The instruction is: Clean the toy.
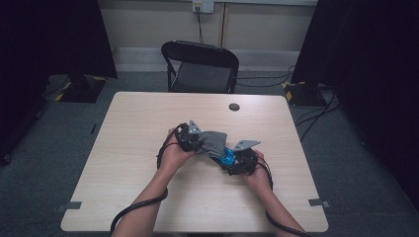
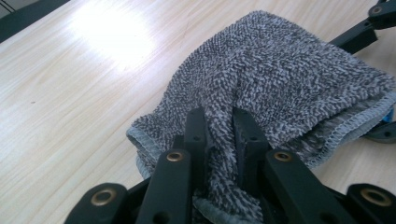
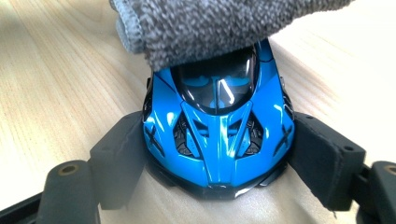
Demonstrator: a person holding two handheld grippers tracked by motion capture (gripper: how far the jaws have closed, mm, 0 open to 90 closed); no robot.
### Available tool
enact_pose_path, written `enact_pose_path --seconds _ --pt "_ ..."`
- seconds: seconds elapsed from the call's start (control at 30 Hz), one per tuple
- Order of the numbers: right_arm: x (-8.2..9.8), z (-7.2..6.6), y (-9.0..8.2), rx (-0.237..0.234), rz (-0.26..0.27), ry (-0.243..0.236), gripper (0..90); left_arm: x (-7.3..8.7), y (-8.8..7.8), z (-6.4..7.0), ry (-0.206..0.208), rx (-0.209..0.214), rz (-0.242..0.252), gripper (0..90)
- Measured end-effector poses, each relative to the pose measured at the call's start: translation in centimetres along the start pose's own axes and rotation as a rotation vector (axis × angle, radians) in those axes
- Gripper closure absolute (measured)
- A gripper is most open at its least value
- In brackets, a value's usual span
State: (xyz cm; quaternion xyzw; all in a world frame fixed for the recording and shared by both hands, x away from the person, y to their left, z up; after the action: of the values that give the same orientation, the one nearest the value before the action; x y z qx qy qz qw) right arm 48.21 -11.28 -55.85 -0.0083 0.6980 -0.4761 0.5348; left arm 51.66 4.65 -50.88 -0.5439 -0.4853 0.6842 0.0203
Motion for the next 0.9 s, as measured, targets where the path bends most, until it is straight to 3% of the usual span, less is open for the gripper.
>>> enact_pose_path --seconds 0.43,0.6,0.9 --pt "0.0 0.0 0.0 0.000 0.000 0.000 23.3 0.5 -0.3 -1.4 -0.031 -0.025 -0.003 78.3" --pt "0.0 0.0 0.0 0.000 0.000 0.000 23.3 1.1 -0.9 -2.4 -0.063 -0.049 0.003 78.3" --pt "0.0 0.0 0.0 0.000 0.000 0.000 23.3 1.9 -2.1 -3.9 -0.081 -0.088 -0.002 78.3"
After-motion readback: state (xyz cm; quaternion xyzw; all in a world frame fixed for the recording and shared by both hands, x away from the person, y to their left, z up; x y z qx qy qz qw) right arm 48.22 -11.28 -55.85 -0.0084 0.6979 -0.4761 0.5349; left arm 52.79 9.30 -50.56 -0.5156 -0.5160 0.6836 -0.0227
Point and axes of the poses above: each handheld gripper's, and its own axes: y roughly forward along the jaws, x roughly out of its underside, z roughly to its right, the point moved 8 cm from there along y, roughly forward along the jaws, and after that the axes turned 3 degrees about x, right-handed, at the moved point
